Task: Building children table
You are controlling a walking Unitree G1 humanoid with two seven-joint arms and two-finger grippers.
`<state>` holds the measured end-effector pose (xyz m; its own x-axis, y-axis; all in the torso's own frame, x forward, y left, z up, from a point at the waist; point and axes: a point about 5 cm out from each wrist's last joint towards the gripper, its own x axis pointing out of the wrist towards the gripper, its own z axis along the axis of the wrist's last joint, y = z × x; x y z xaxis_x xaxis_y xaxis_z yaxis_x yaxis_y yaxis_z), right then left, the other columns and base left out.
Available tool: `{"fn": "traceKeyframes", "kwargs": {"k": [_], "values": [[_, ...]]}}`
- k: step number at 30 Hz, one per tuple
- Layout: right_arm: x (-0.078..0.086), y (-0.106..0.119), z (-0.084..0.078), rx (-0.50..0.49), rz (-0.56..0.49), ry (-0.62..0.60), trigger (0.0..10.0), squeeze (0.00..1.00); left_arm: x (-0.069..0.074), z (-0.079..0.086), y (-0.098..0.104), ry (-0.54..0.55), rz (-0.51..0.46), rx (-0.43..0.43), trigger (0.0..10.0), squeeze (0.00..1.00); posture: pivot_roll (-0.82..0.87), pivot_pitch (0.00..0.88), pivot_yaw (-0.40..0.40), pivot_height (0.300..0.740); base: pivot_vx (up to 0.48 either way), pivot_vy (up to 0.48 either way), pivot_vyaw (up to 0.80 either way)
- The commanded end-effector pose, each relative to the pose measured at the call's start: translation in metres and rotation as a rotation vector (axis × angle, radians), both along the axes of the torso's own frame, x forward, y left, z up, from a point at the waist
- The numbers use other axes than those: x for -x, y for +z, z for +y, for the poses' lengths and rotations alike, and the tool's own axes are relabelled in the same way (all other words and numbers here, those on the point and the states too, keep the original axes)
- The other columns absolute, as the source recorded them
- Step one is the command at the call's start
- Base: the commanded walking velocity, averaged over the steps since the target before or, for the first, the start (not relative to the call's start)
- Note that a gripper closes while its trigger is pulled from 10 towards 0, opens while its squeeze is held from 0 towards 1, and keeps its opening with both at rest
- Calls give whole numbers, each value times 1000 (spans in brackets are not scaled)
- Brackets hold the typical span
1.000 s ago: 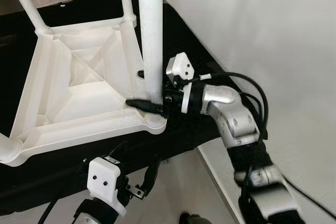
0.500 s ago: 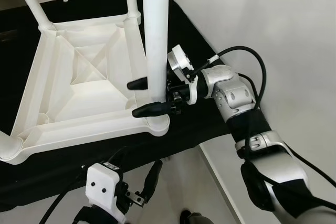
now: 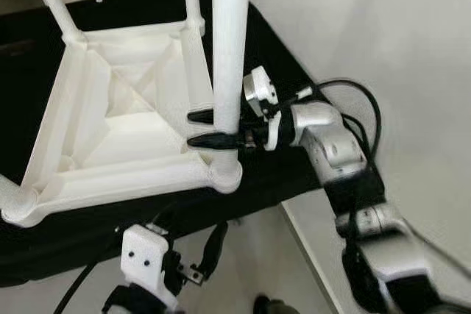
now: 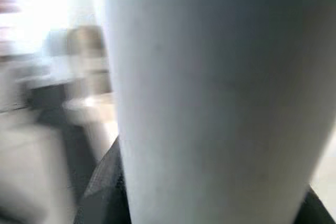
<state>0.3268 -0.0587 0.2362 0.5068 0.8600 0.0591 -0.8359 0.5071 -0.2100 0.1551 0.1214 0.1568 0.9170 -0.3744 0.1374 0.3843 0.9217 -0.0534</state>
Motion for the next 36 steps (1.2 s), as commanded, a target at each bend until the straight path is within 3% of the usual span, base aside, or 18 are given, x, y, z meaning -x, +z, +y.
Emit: {"fn": "traceKeyframes", "kwargs": {"k": [1,2,4,12,13,17,18,20,21,22,23,24,25,26,27,30,36], "values": [[-10,-40,-29,154,124,-389,0,0,1,2,-4,2,27,-1,10000,0,-83,244,-18,740,0,0,0],[4,-54,-26,164,150,-464,0,0,0,2,-4,2,25,0,10000,0,-83,242,-13,740,0,0,0],[18,-61,-13,143,146,-468,0,0,-3,2,-5,-2,21,-3,10000,0,-81,233,-8,740,0,0,0],[12,-49,15,83,155,-411,0,0,-8,3,-7,2,17,-9,10000,0,-73,206,-21,740,0,0,0],[10,-45,16,51,162,-389,10000,0,-8,3,-7,14,15,-8,10000,0,-72,206,-21,740,0,0,0],[10,-41,18,28,166,-387,10000,0,-8,4,-7,22,14,-7,10000,0,-72,206,-21,740,0,0,0],[11,-34,22,-5,157,-313,10000,0,-8,4,-7,25,13,-7,10000,0,-61,211,-24,740,0,0,0],[11,-34,22,-5,157,-313,10000,0,-8,4,-7,25,13,-7,10000,0,-61,211,-24,740,0,0,0],[12,-22,26,-62,156,-146,10000,1000,-8,4,-6,23,13,-6,10000,0,-54,217,-23,740,0,0,0],[13,-11,24,-61,113,68,10000,1000,-7,2,-5,17,14,-5,10000,0,-35,222,-27,740,0,0,0],[13,-11,24,-61,113,68,10000,1000,-7,2,-5,17,14,-5,10000,0,-35,222,-27,740,0,0,0],[14,-2,19,-38,67,225,10000,1000,-6,1,-5,12,15,-4,10000,0,-33,224,-27,740,0,0,0],[14,-2,19,-38,67,225,10000,1000,-6,1,-5,12,15,-4,10000,0,-33,224,-27,740,0,0,0],[14,3,13,19,22,355,10000,447,-5,1,-4,9,16,-3,10000,0,-26,231,-29,740,0,0,0],[10,7,8,84,1,450,10000,0,-3,0,-4,9,17,-2,10000,0,-20,241,-33,740,0,0,0],[1,10,1,176,13,557,10000,0,-1,-1,-3,11,19,0,10000,0,-13,252,-36,740,0,0,0],[-11,12,1,246,35,603,10000,0,4,-2,-1,11,25,1,10000,0,8,269,-35,740,0,0,0]]}}
